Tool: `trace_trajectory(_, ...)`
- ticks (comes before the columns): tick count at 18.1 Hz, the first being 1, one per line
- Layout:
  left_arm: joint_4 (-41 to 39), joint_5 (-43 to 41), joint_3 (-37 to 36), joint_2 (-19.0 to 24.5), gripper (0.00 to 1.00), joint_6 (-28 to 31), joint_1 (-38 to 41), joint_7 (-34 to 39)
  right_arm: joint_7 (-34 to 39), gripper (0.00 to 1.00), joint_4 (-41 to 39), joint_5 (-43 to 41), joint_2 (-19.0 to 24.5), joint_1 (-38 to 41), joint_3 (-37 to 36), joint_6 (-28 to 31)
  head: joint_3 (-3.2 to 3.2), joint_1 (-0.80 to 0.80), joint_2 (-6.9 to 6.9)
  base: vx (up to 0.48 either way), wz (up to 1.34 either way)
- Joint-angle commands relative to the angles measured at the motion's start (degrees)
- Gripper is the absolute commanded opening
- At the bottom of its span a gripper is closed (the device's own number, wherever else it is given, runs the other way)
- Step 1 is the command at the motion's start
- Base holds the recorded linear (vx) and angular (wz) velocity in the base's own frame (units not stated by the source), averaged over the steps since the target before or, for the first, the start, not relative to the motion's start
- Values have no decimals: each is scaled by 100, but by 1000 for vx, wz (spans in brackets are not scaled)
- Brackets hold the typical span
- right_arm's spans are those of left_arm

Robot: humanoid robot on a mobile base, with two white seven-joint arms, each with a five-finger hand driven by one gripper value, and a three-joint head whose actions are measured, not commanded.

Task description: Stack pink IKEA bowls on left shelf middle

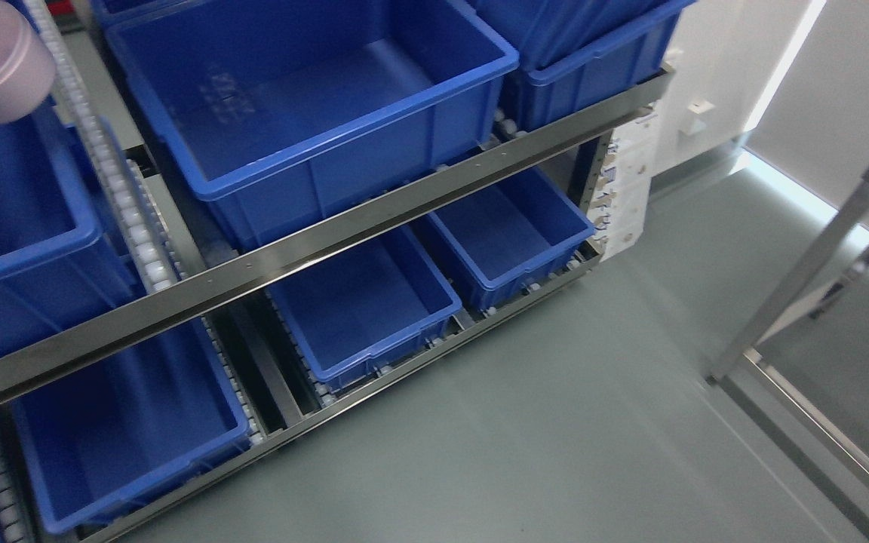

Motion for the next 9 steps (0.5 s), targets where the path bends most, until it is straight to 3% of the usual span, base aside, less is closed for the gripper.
trace_trajectory(1, -67, 109, -103, 148, 100, 129, 57, -629, 3, 100, -193, 0, -100, 9, -61, 3, 0, 0, 0, -20, 613)
trace_trajectory(4, -67, 109, -174, -124, 100, 173, -30, -621, 3, 100, -193, 0, -100, 9, -61, 3, 0, 0, -1, -5, 560)
trace_trajectory(9, -67, 109, -464, -142, 100, 454, -154, -613, 3, 100, -193, 0, -100, 9, -61, 3, 0, 0, -1, 32, 503)
